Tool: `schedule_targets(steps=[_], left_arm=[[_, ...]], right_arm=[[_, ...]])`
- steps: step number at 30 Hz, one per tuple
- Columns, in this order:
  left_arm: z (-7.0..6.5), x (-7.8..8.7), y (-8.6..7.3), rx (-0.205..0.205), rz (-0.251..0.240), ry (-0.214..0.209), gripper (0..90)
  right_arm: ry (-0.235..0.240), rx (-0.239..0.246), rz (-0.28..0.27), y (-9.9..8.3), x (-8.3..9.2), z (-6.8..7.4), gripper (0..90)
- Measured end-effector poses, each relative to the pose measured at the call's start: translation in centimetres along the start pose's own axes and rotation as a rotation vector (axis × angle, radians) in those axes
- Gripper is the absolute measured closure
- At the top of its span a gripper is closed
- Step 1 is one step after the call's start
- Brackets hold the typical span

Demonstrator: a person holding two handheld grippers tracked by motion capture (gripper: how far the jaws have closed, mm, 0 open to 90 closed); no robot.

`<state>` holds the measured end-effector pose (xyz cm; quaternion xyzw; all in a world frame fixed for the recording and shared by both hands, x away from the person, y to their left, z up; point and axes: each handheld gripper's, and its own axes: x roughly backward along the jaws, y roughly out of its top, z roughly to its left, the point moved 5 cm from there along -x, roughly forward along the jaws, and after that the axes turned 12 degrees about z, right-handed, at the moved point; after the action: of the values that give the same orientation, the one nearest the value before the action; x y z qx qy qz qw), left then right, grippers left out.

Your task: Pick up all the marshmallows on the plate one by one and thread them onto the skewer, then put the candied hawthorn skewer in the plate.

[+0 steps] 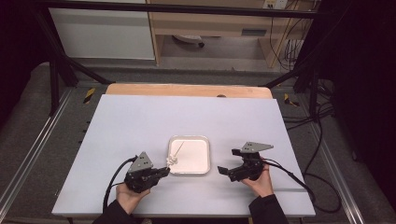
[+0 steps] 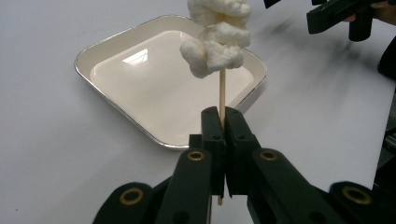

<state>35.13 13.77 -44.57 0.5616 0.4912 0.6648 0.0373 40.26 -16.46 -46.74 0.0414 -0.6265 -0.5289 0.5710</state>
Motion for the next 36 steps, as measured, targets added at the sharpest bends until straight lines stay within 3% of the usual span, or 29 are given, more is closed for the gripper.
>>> schedule_targets(steps=[4,14,24,36], left_arm=[[0.1,0.2,0.7,-0.008,0.017,0.008,88.3],[0.7,-0.4,3.1,-0.014,0.066,0.019,88.1],[1.2,-2.4,4.6,0.002,0.119,0.028,87.8],[2.0,-5.0,5.0,0.033,0.225,0.046,87.8]], right_arm=[[-0.002,-0.002,0.046,-0.6,0.2,-0.4,0.6],[-0.036,0.012,0.039,-1.6,1.3,-1.1,0.4],[-0.045,0.012,0.029,-2.3,1.9,-1.3,0.4],[-0.044,0.016,0.036,-2.6,2.0,-1.5,0.4]])
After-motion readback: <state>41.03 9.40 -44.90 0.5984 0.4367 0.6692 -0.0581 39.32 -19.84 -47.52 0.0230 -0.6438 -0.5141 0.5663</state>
